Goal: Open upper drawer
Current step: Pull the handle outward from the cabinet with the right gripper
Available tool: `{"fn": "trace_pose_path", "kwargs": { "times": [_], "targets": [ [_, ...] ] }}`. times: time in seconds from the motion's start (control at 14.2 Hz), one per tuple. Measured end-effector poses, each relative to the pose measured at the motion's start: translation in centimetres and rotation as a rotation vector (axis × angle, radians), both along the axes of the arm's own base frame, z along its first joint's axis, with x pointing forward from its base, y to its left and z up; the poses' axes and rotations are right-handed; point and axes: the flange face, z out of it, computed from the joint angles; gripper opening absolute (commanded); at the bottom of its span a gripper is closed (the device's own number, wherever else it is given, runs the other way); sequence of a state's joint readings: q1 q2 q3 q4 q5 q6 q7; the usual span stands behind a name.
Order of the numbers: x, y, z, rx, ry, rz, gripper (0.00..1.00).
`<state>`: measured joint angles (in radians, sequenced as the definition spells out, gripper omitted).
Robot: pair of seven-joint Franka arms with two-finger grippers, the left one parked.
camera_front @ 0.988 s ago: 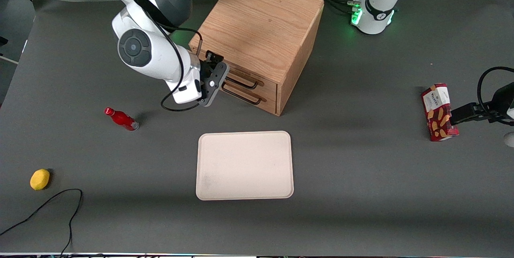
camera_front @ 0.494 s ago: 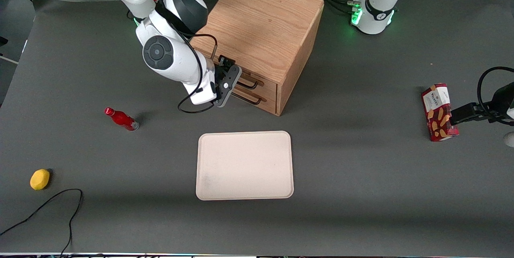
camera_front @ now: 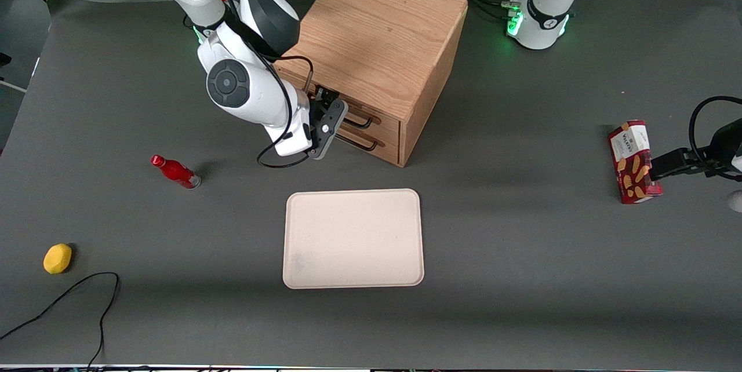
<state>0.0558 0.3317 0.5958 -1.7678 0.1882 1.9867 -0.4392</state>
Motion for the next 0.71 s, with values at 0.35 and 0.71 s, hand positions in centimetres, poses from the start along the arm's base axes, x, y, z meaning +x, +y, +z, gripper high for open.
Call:
{"fn": "trace_pose_path", "kwargs": {
  "times": [0.35,0.71],
  "targets": [
    [0.6,0.0,-1.1,0.001,-0.019,0.008,1.0],
    [2.5,-1.4,-2.7,-0.023,-0.069,-0.001,1.0]
  ]
}}
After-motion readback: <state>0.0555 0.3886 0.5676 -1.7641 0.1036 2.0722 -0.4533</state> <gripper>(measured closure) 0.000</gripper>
